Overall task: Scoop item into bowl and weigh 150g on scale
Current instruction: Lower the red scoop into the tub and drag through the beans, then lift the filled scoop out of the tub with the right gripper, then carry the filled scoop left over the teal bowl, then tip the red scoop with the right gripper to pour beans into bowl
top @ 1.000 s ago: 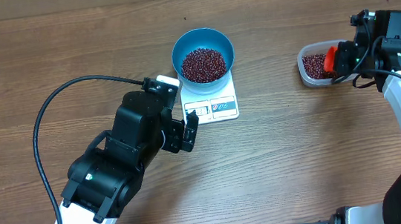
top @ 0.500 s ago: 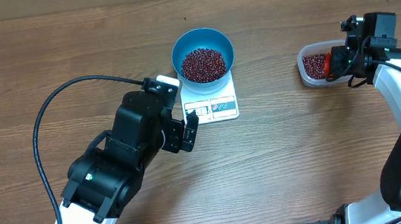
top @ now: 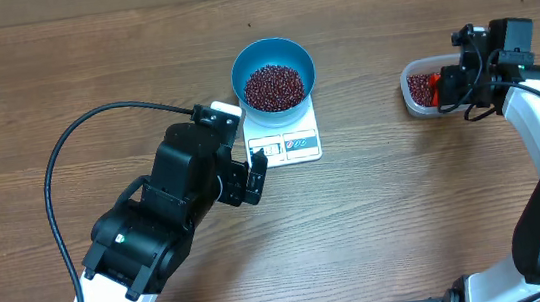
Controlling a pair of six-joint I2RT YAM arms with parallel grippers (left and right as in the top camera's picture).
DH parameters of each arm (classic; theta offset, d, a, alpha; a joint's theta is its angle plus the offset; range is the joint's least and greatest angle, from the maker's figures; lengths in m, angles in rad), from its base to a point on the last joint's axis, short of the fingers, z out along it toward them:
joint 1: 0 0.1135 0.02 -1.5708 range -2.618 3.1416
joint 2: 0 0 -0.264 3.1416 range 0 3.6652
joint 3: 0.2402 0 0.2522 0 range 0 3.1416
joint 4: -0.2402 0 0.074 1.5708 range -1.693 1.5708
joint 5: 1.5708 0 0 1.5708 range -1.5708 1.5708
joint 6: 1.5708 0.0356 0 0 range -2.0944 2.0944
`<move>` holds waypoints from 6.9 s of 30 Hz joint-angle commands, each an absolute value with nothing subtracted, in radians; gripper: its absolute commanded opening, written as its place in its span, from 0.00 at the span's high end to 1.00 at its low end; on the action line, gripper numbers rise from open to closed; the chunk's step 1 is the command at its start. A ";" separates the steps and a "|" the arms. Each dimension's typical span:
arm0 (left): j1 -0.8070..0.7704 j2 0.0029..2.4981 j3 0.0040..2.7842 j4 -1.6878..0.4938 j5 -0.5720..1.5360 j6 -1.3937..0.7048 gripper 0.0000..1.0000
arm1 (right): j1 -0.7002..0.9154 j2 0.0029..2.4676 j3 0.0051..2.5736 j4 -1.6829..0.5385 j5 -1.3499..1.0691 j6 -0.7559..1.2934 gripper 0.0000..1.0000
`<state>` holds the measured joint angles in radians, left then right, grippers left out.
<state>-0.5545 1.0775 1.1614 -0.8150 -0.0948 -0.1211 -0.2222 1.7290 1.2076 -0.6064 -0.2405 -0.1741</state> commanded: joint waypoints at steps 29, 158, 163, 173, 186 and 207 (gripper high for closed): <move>-0.550 1.080 1.174 -0.812 -0.107 -0.123 0.01 | -0.435 1.887 1.198 -0.611 -0.761 -0.210 0.96; -0.550 1.080 1.174 -0.812 -0.107 -0.123 0.00 | 0.160 1.887 1.198 0.143 -0.838 -0.100 0.96; -0.550 1.080 1.174 -0.812 -0.107 -0.123 0.01 | 0.160 1.887 1.198 0.156 -0.838 -0.101 0.96; -0.550 1.080 1.174 -0.812 -0.107 -0.123 0.00 | 0.160 1.887 1.198 0.155 -0.796 -0.139 0.96; -0.550 1.080 1.174 -0.812 -0.107 -0.123 0.00 | 0.160 1.887 1.198 0.155 -0.787 -0.139 0.96; -0.550 1.080 1.174 -0.812 -0.107 -0.123 0.01 | 0.174 1.887 1.198 0.123 -0.778 -0.234 0.96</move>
<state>-0.5545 1.0779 1.1614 -0.8150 -0.0948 -0.1211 0.1665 1.8828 1.1973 0.1196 -0.7753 -0.2214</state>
